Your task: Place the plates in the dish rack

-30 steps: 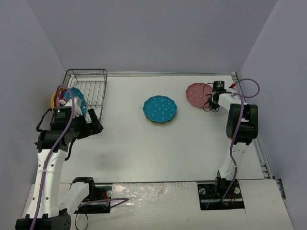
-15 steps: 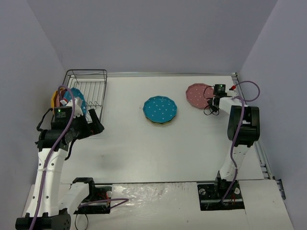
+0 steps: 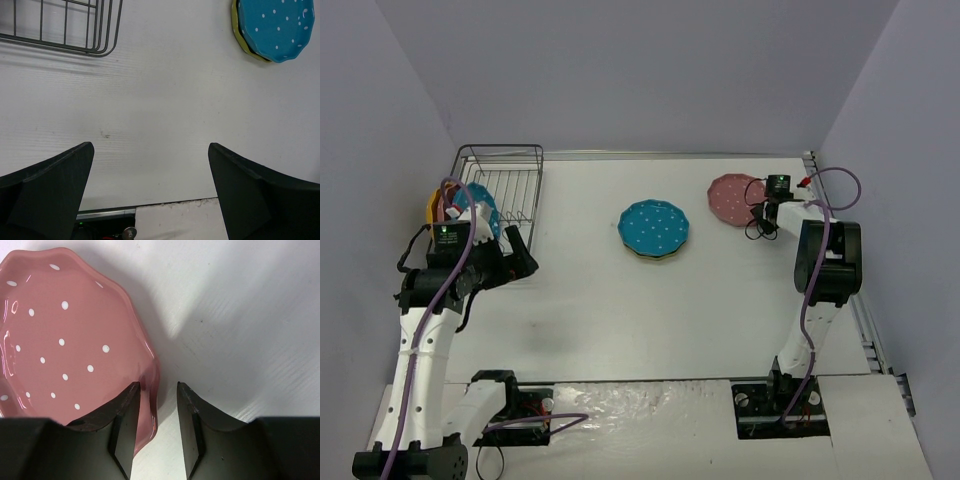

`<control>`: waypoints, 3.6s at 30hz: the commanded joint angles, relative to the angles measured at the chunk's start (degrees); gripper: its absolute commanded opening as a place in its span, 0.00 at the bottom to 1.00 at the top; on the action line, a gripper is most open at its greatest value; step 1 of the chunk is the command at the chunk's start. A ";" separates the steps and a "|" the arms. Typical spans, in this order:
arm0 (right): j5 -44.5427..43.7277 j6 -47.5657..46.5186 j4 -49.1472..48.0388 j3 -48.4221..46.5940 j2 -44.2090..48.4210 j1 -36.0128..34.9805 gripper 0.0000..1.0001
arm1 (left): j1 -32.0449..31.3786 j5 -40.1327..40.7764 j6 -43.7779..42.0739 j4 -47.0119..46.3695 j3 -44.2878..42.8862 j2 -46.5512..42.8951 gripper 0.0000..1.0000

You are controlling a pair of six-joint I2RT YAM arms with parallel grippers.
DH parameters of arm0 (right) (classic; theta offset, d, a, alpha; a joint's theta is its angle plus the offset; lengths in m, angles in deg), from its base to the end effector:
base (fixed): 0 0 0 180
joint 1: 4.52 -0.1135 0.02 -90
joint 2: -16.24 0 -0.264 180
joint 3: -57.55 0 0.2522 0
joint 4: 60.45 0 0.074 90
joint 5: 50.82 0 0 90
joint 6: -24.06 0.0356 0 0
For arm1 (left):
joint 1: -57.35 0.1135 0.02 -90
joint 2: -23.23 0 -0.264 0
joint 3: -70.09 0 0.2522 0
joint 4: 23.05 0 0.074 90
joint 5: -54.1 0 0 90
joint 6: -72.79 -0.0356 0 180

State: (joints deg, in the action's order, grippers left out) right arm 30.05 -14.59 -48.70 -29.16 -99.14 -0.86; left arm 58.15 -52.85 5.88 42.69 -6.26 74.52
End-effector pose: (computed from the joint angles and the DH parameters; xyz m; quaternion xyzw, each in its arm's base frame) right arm 0.4363 -0.0336 0.1603 0.4475 0.7873 0.1029 0.4115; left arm 0.1654 -0.0081 0.3559 -0.1259 0.8921 -0.2112 0.3790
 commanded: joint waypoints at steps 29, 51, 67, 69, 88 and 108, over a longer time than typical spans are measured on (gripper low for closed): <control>1.65 -5.72 12.58 34.35 29.32 -14.48 0.00 | -5.56 -6.42 7.32 -14.42 1.93 5.19 0.97; 9.23 -7.03 3.26 37.32 26.83 -35.57 0.00 | -17.47 -4.76 16.60 -29.48 11.58 11.41 0.97; 14.40 -16.90 3.50 36.23 22.83 -36.53 0.03 | -21.54 -1.14 21.37 -35.18 17.24 10.14 0.97; 14.57 -16.80 3.41 35.37 22.14 -36.62 0.10 | -21.62 -1.15 22.24 -36.46 18.01 10.57 0.97; 26.89 -13.17 0.43 33.58 20.63 -36.12 0.00 | -23.47 -1.38 29.31 -46.85 24.51 14.46 0.97; 40.39 -1.10 -4.55 30.22 19.93 -36.10 0.00 | -23.47 1.06 40.37 -48.53 32.51 12.94 0.97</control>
State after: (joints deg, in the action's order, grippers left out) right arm 64.25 -19.02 -54.11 1.75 -77.70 -36.12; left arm 35.16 -52.55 44.37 -2.33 26.89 88.03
